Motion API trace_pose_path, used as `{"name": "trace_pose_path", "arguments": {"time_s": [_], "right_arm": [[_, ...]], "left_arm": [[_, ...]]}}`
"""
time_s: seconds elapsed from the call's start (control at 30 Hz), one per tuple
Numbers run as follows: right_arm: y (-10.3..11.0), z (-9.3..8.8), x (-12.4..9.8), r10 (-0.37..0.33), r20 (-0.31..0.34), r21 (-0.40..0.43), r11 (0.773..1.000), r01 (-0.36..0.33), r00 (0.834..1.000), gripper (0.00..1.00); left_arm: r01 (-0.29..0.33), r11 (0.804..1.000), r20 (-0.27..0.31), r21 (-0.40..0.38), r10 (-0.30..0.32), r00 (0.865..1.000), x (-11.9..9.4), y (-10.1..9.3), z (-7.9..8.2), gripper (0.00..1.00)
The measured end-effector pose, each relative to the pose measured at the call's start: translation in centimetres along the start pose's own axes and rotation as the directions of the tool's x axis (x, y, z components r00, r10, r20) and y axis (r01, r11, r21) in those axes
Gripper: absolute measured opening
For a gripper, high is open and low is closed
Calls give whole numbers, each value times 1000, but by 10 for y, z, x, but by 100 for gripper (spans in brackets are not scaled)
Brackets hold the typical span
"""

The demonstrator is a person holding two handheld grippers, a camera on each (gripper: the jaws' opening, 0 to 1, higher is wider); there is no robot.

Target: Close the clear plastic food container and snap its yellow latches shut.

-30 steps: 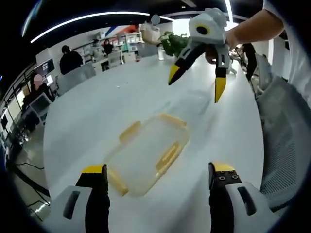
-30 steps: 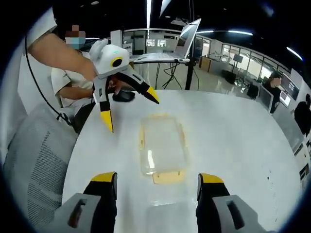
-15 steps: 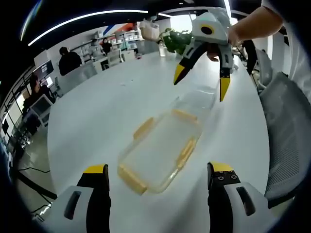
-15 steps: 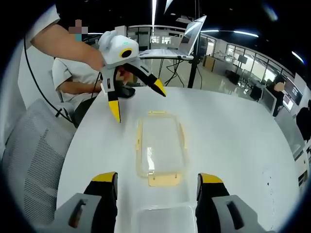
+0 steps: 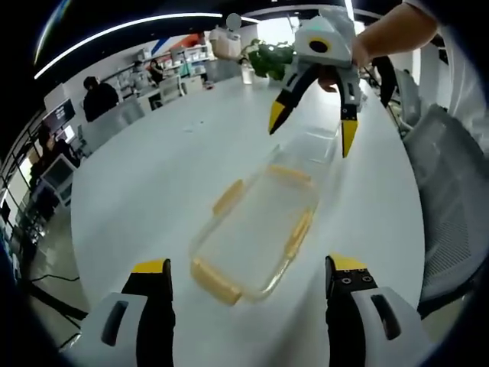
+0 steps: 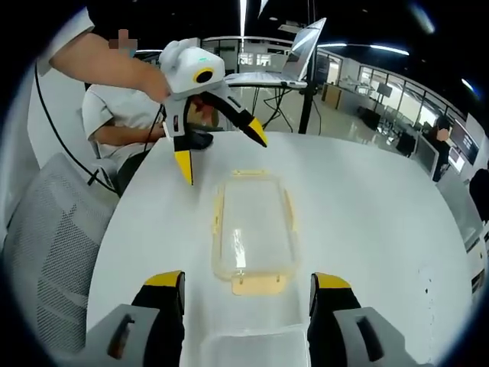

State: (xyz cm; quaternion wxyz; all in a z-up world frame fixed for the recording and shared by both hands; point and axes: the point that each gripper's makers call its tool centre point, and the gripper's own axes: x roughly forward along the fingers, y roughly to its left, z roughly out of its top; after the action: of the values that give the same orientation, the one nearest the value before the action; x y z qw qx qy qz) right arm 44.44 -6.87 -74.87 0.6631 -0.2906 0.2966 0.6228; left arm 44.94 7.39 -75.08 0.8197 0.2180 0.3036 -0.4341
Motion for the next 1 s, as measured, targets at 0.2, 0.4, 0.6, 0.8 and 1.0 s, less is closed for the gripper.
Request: {"name": "trace_pose_path", "arguments": {"time_s": [0.2, 0.4, 0.6, 0.8, 1.0], "right_arm": [[-4, -3, 5, 1, -11, 19, 1000, -1, 1000, 65], [-4, -6, 9, 12, -28, 17, 1000, -12, 1000, 64], [-4, -7, 11, 30, -32, 22, 999, -29, 999, 63], [-1, -12, 14, 54, -48, 15, 998, -53, 997, 62], [-3, -14, 15, 56, -57, 15, 998, -56, 997, 61]], "left_arm": [[14, 999, -19, 40, -13, 1000, 1, 5, 0, 79], [54, 993, -73, 100, -47, 996, 6, 2, -7, 78], [102, 986, -105, 135, -88, 991, 10, 2, -8, 78], [122, 979, -129, 163, -102, 986, 11, 6, -7, 77], [154, 962, -172, 227, -116, 978, 11, 8, -15, 75]]}}
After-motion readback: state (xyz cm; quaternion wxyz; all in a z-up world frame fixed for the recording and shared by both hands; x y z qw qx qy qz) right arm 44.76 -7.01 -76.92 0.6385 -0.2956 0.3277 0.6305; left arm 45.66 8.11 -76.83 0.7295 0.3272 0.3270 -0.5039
